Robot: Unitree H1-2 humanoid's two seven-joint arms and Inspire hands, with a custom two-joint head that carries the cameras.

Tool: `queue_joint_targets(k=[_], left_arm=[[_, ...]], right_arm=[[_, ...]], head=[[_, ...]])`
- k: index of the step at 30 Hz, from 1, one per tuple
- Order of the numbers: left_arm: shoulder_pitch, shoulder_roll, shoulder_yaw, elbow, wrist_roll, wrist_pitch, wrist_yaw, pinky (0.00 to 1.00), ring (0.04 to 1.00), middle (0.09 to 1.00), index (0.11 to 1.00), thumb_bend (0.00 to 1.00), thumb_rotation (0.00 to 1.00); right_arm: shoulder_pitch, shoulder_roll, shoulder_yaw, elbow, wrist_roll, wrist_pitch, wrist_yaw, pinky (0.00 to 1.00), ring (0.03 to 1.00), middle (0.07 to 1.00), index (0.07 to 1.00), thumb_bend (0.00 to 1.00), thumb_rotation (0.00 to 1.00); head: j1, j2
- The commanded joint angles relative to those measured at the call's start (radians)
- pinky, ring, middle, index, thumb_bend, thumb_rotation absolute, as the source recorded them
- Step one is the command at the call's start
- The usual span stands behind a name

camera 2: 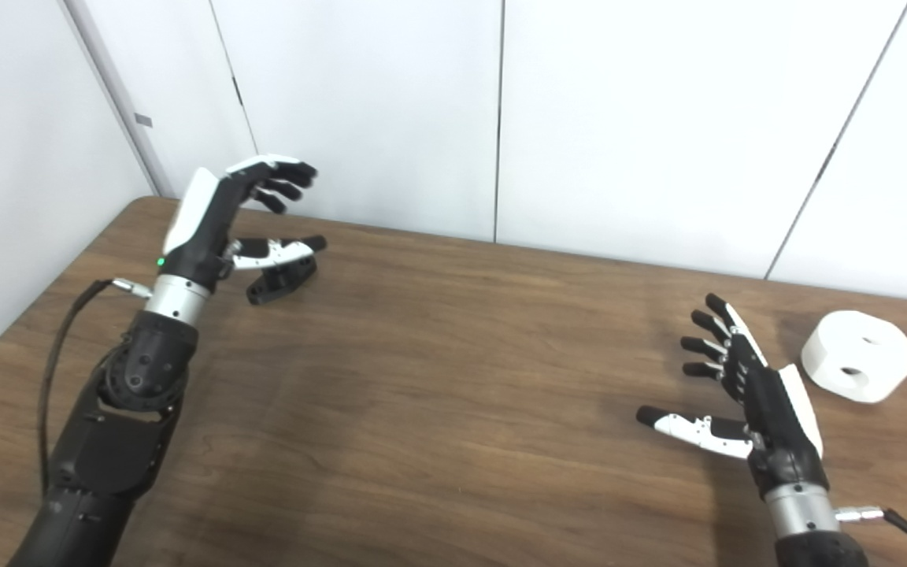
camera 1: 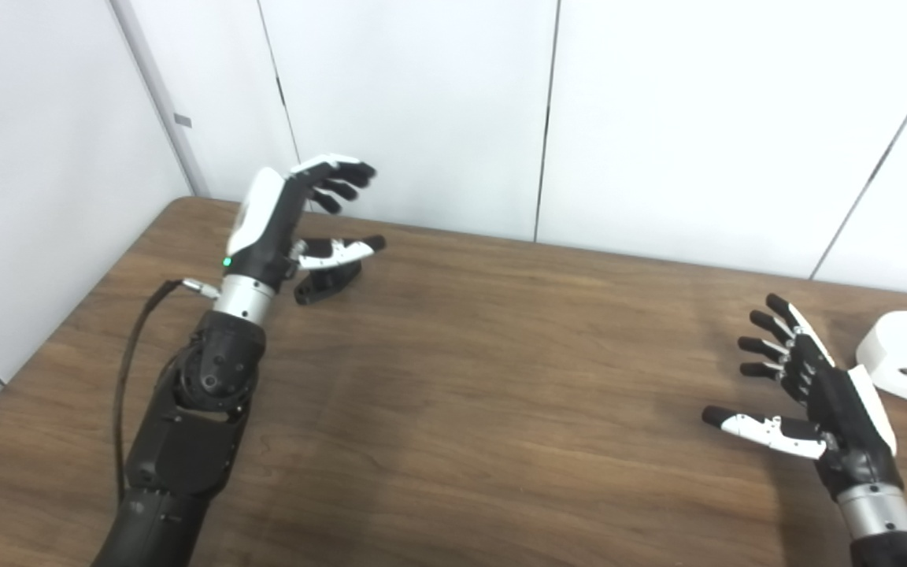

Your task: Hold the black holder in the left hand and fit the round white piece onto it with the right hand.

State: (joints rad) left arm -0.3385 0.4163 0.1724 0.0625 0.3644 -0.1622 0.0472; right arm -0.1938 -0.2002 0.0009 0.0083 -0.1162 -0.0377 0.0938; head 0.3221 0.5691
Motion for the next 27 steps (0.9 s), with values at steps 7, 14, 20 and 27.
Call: queue_joint_targets(k=[7,14,20,27], left_arm=[[-0.027,0.057,0.025,0.061,0.096,-0.018,0.133,0.59,0.683,0.709,0.691,0.78,0.06],[-0.034,0.067,0.014,0.102,0.159,0.054,0.184,0.72,0.811,0.796,0.684,0.84,0.2],[-0.023,0.071,-0.011,0.061,0.172,0.258,0.097,0.82,0.959,0.955,0.806,0.99,0.34],[-0.019,0.082,-0.061,0.092,0.214,0.324,0.103,0.86,0.992,0.991,0.845,1.0,0.42]], right_arm=[[-0.028,-0.013,-0.008,-0.043,0.001,-0.015,-0.004,0.66,0.802,0.897,0.943,0.66,0.0],[-0.026,-0.013,-0.011,-0.043,0.004,-0.022,-0.003,0.69,0.807,0.89,0.938,0.66,0.01],[-0.022,-0.013,-0.013,-0.054,-0.004,-0.016,-0.007,0.7,0.809,0.886,0.936,0.66,0.03],[-0.019,-0.013,-0.015,-0.065,-0.006,-0.007,-0.007,0.7,0.804,0.889,0.939,0.66,0.06]], head=[[0.001,0.003],[-0.002,0.006],[-0.006,0.009],[-0.009,0.016]])
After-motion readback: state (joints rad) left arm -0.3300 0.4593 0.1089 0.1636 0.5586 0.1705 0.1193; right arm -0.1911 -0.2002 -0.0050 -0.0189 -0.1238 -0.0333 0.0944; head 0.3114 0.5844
